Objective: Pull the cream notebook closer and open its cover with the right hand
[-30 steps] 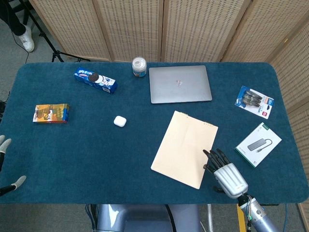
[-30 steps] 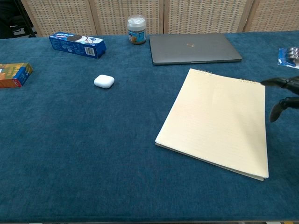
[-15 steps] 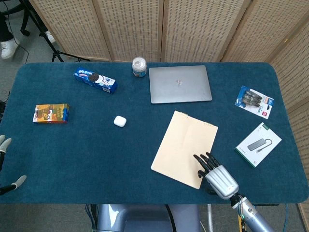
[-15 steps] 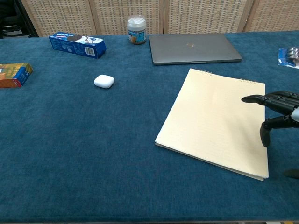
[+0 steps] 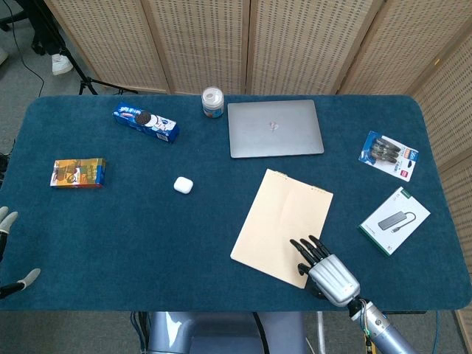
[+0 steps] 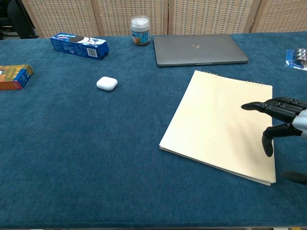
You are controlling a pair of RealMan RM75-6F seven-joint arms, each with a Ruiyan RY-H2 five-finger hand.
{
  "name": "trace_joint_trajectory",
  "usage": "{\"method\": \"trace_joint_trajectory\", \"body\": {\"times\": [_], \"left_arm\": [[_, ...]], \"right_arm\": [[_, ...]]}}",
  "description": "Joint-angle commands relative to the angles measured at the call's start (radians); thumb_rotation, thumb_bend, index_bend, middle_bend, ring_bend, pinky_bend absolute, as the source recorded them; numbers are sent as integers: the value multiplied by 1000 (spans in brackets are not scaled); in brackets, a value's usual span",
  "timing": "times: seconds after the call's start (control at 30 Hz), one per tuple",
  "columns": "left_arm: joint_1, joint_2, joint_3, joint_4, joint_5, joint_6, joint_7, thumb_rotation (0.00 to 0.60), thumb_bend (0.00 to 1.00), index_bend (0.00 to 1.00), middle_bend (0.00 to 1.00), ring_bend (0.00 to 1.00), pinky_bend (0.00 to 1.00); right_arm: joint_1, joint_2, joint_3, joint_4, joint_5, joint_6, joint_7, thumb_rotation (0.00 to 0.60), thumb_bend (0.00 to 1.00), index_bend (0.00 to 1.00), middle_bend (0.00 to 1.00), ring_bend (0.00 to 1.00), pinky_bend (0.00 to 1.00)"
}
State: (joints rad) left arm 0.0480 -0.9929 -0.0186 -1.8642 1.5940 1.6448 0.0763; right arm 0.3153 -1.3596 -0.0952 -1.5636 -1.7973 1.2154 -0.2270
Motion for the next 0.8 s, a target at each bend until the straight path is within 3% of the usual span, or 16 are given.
{"method": "trace_joint_trajectory", "body": {"times": [0.03,0.8], "left_arm": [[-1,1,0,-1,-1,-1,-2,600,0,0,0,0,0],[0,4,2,-3,-1,-1,-8,600,0,0,0,0,0]], "right_arm": [[3,-3,-2,1,6,-6,-2,600,311,472,0,0,0],[9,-81,-27,71,-8,-24,-83,600,311,472,0,0,0]]}}
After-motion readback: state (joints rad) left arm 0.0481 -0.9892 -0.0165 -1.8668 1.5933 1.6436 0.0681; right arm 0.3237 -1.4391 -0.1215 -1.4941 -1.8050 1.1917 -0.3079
